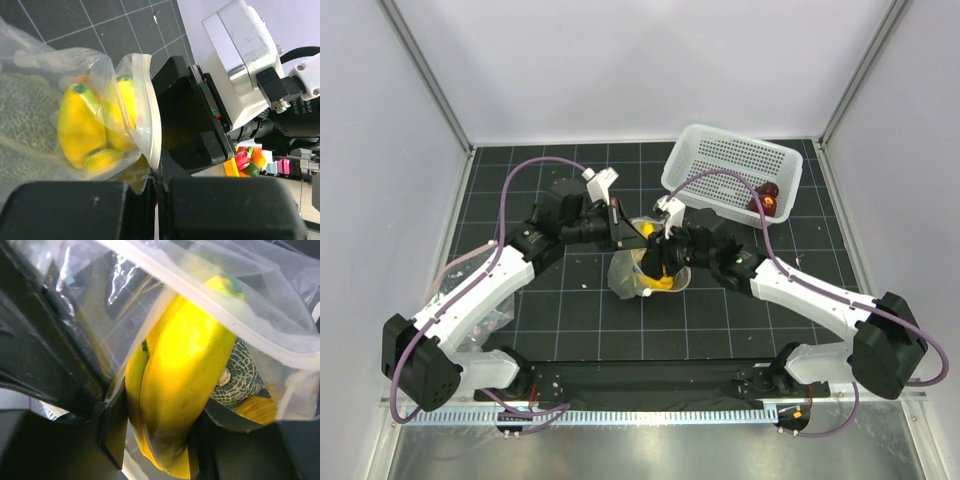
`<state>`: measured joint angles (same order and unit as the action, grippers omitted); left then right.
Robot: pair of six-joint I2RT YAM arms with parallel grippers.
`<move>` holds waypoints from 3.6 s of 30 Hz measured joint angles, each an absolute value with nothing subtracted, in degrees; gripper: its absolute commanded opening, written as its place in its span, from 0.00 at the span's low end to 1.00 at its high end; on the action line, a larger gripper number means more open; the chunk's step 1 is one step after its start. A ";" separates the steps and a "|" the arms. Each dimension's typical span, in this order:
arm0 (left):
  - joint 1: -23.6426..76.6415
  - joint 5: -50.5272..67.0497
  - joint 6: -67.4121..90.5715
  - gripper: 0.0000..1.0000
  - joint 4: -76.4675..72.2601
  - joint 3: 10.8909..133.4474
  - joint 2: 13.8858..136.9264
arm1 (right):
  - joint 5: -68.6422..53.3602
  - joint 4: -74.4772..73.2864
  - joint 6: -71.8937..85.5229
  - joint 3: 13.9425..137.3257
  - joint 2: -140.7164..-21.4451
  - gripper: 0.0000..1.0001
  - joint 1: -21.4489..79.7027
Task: Place the food in the zip-top bag and seal the zipper
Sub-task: Place the fake fruit in the zipper food storage bag, then adjust the zipper food storage bag at the center of the board.
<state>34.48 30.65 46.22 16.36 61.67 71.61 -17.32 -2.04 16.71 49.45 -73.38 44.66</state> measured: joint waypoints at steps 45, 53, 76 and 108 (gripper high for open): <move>34.81 25.98 36.93 0.00 14.04 61.95 74.43 | -48.36 -6.66 37.28 53.08 -77.56 0.01 31.24; 34.85 25.96 37.04 0.00 14.00 62.26 74.81 | -47.07 2.96 48.29 49.71 -77.69 0.01 33.36; 34.92 23.00 38.96 0.00 17.02 60.88 71.33 | -29.43 -6.59 33.95 53.87 -80.93 0.75 39.31; 32.49 17.91 41.43 0.00 20.99 60.95 68.58 | 3.79 -24.12 26.48 57.12 -80.09 0.01 48.53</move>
